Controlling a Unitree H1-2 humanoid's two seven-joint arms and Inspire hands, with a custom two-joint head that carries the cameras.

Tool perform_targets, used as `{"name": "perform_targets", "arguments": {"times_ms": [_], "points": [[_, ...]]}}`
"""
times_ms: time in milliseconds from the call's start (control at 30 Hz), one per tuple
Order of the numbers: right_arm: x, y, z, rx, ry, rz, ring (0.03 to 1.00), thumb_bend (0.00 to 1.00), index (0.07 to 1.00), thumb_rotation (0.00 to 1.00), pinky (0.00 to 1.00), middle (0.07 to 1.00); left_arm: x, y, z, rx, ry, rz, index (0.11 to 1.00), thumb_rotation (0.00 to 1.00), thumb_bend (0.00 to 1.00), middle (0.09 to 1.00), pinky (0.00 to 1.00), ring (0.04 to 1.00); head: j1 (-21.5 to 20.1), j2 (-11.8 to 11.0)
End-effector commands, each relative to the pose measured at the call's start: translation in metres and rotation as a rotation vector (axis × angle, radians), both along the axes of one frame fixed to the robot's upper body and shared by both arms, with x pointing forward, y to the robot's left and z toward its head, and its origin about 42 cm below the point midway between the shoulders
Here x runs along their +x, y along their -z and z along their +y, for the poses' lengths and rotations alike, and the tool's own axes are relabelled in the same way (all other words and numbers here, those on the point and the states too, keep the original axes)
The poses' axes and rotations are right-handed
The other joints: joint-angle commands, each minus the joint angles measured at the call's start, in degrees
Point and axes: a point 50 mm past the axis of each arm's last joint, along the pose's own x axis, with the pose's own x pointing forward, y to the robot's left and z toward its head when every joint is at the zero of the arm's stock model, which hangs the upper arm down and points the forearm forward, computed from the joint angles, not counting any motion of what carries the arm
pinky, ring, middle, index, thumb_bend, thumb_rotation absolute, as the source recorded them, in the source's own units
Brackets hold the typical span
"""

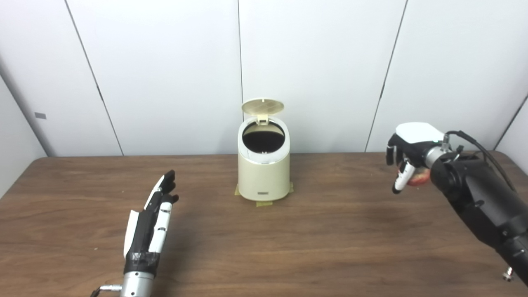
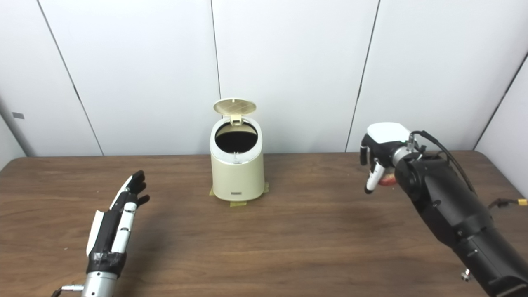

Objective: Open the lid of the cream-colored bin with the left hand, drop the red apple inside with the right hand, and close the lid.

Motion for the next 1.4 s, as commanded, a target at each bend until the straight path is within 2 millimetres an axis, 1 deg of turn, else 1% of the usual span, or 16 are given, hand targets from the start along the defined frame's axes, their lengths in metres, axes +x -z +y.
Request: {"name": "perform_targets", "arguments": {"times_ms": [0,133,200,333,400,500,600,667,733,767,800,900,1000,1100,1267,1367], "points": [[0.001,-0.041,0.006,-0.029,-0.031,-0.099,0.294,0.53,0.485,0.00,0.22,0.473,-0.001,-0.001,-0.003,0.011,0.000,-0.026,0.929,0.89,0.18,0.948,0.86,0.938,-0.08,0.05],[-0.013,-0.071,0.039,0.008,-0.146,-0.098,0.249,0.53,0.483,0.00,0.17,0.472,-0.001,-0.002,-0.005,0.014,0.002,-0.029,0.928,0.90,0.18,0.948,0.87,0.939,-0.06,0.30],[-0.017,-0.082,0.049,0.000,-0.196,-0.102,0.280,0.53,0.483,0.00,0.22,0.473,-0.001,-0.002,-0.007,0.016,0.003,-0.030,0.929,0.91,0.18,0.949,0.88,0.941,-0.04,0.31],[-0.028,-0.101,0.072,-0.057,-0.282,-0.125,0.291,0.53,0.490,0.00,0.23,0.395,-0.001,-0.002,-0.008,0.018,-0.001,-0.027,0.930,0.93,0.19,0.947,0.88,0.940,0.06,0.25],[-0.033,-0.108,0.082,-0.070,-0.306,-0.134,0.330,0.53,0.482,0.00,0.30,0.408,0.000,-0.001,-0.008,0.014,-0.001,-0.024,0.927,0.93,0.18,0.946,0.88,0.938,0.11,0.14],[-0.043,-0.117,0.096,-0.049,-0.350,-0.161,0.475,0.53,0.476,0.00,0.47,0.499,0.001,-0.001,-0.009,0.008,0.000,-0.020,0.928,0.93,0.19,0.948,0.88,0.939,0.17,0.03],[-0.055,-0.124,0.112,0.030,-0.401,-0.229,0.324,0.53,0.477,0.00,0.25,0.428,0.002,0.000,-0.009,0.006,-0.002,-0.018,0.925,0.91,0.18,0.947,0.88,0.940,0.12,-0.27],[-0.063,-0.130,0.122,0.053,-0.435,-0.254,0.264,0.53,0.480,0.00,0.19,0.398,0.002,0.001,-0.009,0.010,-0.002,-0.018,0.923,0.90,0.18,0.947,0.88,0.941,0.18,-0.42],[-0.068,-0.134,0.129,0.063,-0.454,-0.259,0.256,0.53,0.482,0.00,0.19,0.390,0.002,0.002,-0.010,0.009,-0.002,-0.016,0.923,0.90,0.18,0.948,0.88,0.941,0.26,-0.55],[-0.069,-0.136,0.134,0.073,-0.463,-0.260,0.351,0.53,0.479,0.00,0.24,0.437,0.002,0.002,-0.010,0.007,-0.001,-0.015,0.923,0.90,0.19,0.948,0.87,0.939,0.28,-0.56],[-0.070,-0.138,0.138,0.080,-0.477,-0.264,0.489,0.52,0.479,0.07,0.35,0.546,0.002,0.002,-0.011,0.006,-0.001,-0.013,0.925,0.90,0.19,0.949,0.87,0.936,0.36,-0.63],[-0.071,-0.145,0.152,0.057,-0.538,-0.285,0.380,0.53,0.477,0.02,0.36,0.463,0.002,0.002,-0.013,0.007,-0.002,-0.013,0.929,0.90,0.20,0.950,0.87,0.931,0.68,-0.68],[-0.073,-0.150,0.166,0.104,-0.576,-0.301,0.275,0.53,0.478,0.00,0.21,0.404,0.002,0.001,-0.016,0.003,-0.001,-0.012,0.937,0.90,0.19,0.956,0.88,0.934,1.07,-0.62],[-0.072,-0.153,0.176,0.119,-0.613,-0.314,0.349,0.51,0.509,0.00,0.20,0.454,0.002,0.001,-0.017,0.008,-0.008,-0.011,0.936,0.90,0.19,0.955,0.87,0.931,1.28,-0.74],[-0.068,-0.159,0.196,0.099,-0.641,-0.340,0.324,0.51,0.521,0.00,0.17,0.442,0.003,0.002,-0.020,0.026,-0.022,-0.008,0.935,0.92,0.18,0.955,0.89,0.933,2.22,-1.13],[-0.064,-0.161,0.205,0.113,-0.686,-0.369,0.342,0.51,0.527,0.00,0.21,0.465,0.003,0.002,-0.022,0.034,-0.028,-0.014,0.928,0.92,0.19,0.948,0.90,0.933,2.49,-1.41]]}}
